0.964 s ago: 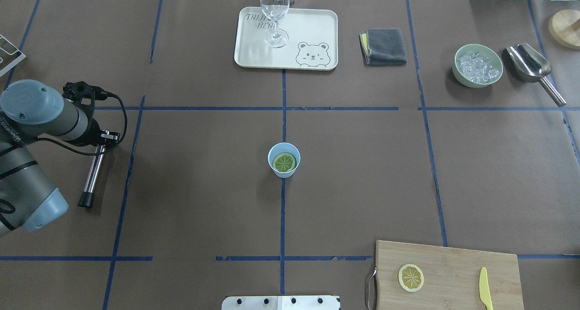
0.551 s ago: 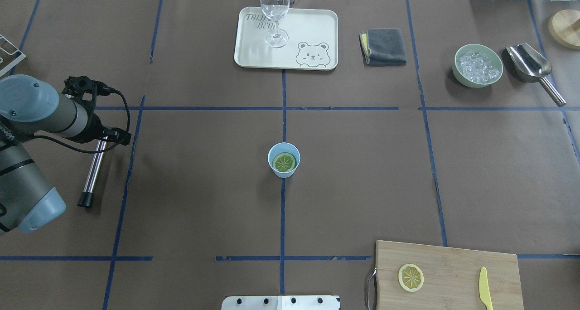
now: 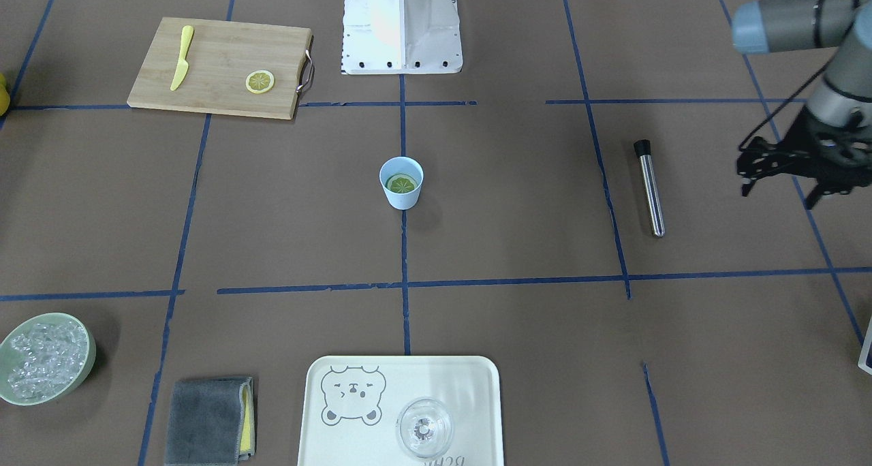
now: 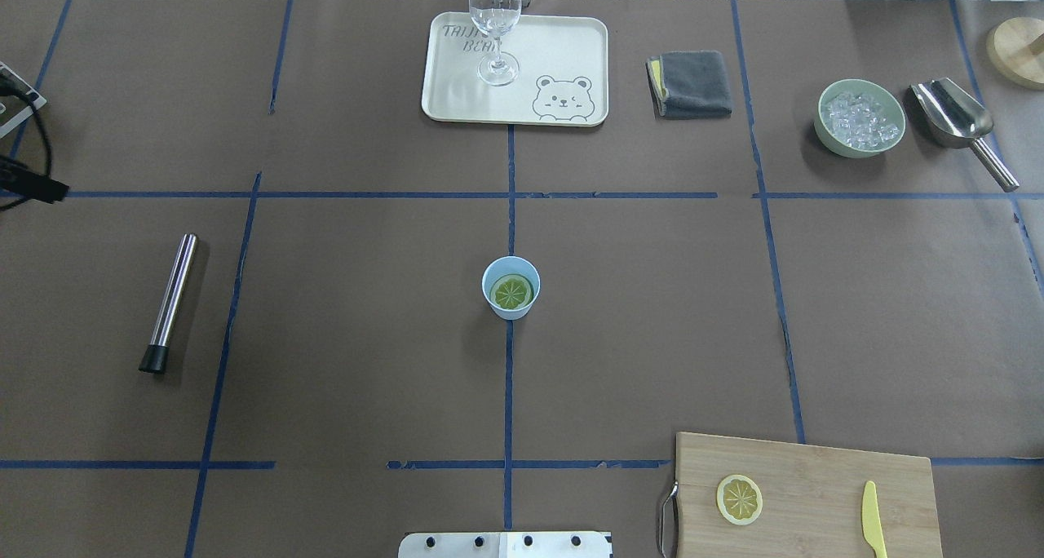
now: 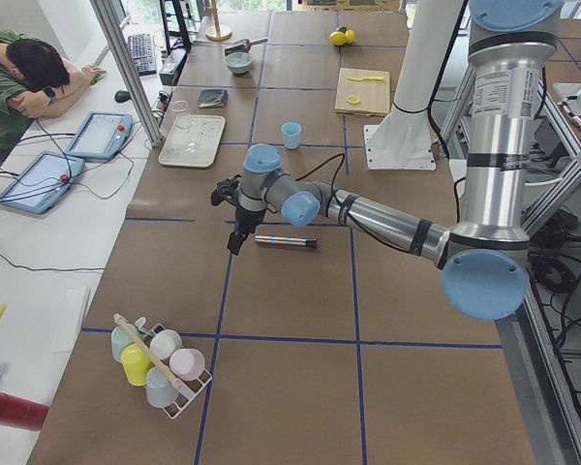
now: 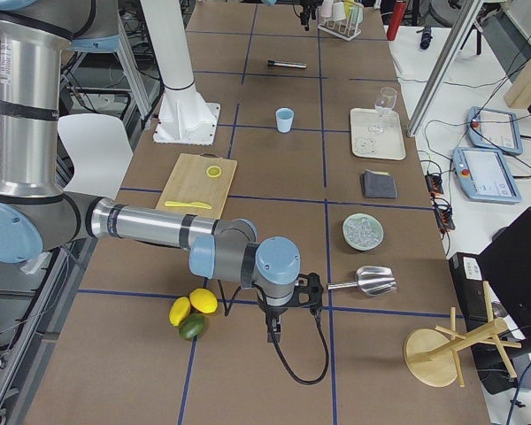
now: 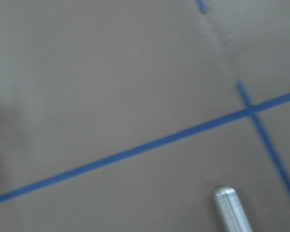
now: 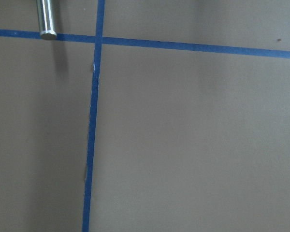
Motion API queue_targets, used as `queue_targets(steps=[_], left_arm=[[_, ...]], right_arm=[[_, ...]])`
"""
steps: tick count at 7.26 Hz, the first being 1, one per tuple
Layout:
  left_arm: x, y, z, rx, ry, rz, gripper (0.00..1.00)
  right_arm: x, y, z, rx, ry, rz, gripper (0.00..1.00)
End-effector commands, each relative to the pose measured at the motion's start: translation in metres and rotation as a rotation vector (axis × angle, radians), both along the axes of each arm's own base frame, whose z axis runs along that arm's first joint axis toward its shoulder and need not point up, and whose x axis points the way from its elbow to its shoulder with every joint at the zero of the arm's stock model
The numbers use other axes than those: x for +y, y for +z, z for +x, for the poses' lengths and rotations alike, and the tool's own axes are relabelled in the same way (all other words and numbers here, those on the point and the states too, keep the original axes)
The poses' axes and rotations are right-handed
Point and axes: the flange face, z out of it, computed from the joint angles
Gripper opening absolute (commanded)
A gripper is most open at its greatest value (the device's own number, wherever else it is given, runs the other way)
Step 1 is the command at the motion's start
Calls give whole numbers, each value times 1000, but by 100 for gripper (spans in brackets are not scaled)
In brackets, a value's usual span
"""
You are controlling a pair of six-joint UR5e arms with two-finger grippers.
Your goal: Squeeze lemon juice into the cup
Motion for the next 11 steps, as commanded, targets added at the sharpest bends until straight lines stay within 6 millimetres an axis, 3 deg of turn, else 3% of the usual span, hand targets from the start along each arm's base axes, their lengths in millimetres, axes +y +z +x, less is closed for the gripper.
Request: queue_targets(steps=[1,2,3,5,6,11], left_arm=[[6,48,-145,-119,15,5,100],[17,68,-182,-69,-43,-121,100],[33,93,-182,-15,-34,-276,100],[76,116,-235,82,-148,-411,100],[92,124,-232,118,-147,-422,100],[87,125,-234,111,-153,-417,100]], right_arm=[[1,1,0,0,0,-3,100],[1,1,0,0,0,-1,100],[1,0,0,-2,0,0,100],[0,0,0,-2,0,0,100],[-1,-2,0,-1,1,4,100],[-3,-4,0,-1,0,10,100]])
